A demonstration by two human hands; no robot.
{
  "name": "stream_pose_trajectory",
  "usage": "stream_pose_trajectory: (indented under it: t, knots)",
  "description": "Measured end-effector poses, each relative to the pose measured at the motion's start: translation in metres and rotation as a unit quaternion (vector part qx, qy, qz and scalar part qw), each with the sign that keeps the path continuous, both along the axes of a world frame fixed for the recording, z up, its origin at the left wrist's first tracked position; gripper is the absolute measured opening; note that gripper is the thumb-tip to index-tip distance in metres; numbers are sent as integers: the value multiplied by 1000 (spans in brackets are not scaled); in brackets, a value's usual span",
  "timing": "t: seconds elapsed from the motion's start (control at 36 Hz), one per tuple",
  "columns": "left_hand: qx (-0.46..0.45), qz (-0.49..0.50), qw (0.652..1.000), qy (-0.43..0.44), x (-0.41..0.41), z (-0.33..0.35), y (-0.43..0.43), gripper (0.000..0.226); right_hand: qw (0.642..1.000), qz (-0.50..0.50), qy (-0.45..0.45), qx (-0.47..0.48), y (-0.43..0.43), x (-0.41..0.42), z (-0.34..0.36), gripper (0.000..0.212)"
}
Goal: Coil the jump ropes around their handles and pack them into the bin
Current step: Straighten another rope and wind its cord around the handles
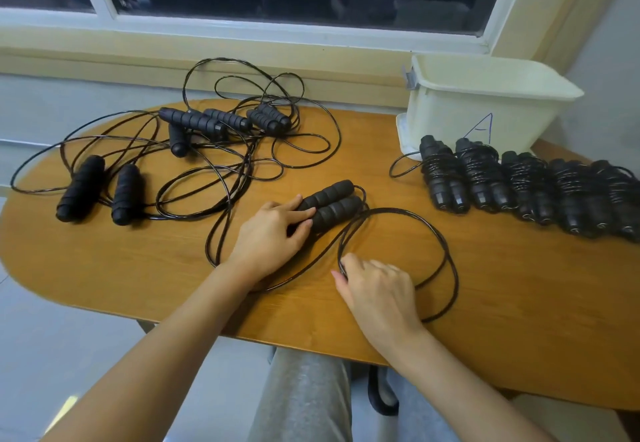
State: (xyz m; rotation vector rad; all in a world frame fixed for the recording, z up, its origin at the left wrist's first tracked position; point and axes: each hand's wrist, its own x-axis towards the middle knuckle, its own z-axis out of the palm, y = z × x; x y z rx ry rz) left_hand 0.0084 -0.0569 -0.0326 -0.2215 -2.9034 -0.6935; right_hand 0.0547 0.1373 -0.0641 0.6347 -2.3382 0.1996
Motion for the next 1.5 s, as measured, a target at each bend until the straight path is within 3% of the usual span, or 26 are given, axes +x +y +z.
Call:
stream_pose_trajectory:
  t: [0.22,0.31,0.5,0.61,0.75,0.83,0.89,1.0,1.17,1.28,1.44,1.5]
  knots:
    - [-16,-8,997,-73,4,14,4,92,999,48,-9,20,-27,11,-6,23]
    - [-13,-18,995,-97,3,19,3,98,999,46,-4,28,-27,10,-9,22]
    - [-38,-38,990,-130,1,25,2,92,998,52,-25,31,-26,11,-5,38]
    - [34,-41,989,-141,0,23,-6,80,998,49,-30,-29,-20,11,2,32]
    - [26,-64,988,-141,0,11,-13,59,994,17,-27,-104,-6,12,17,31]
    - [6,-74,991,-109,4,2,-16,73,991,18,-44,-126,-3,11,22,32]
    - [10,-73,993,-92,6,0,-14,75,990,17,-52,-128,-4,8,21,33]
    - [41,-59,991,-110,6,2,-10,57,988,64,-70,-123,-7,-2,16,28]
    - [28,-64,993,-97,7,3,-9,51,978,150,-138,-45,-8,-20,12,21]
    - [52,-65,992,-98,6,2,-10,46,981,155,-109,-32,-6,-20,8,19]
    - [54,-66,991,-99,7,3,-11,44,973,164,-146,-63,-3,-13,0,13]
    - [66,-65,990,-103,8,4,-10,44,971,163,-155,-87,-2,-11,0,21]
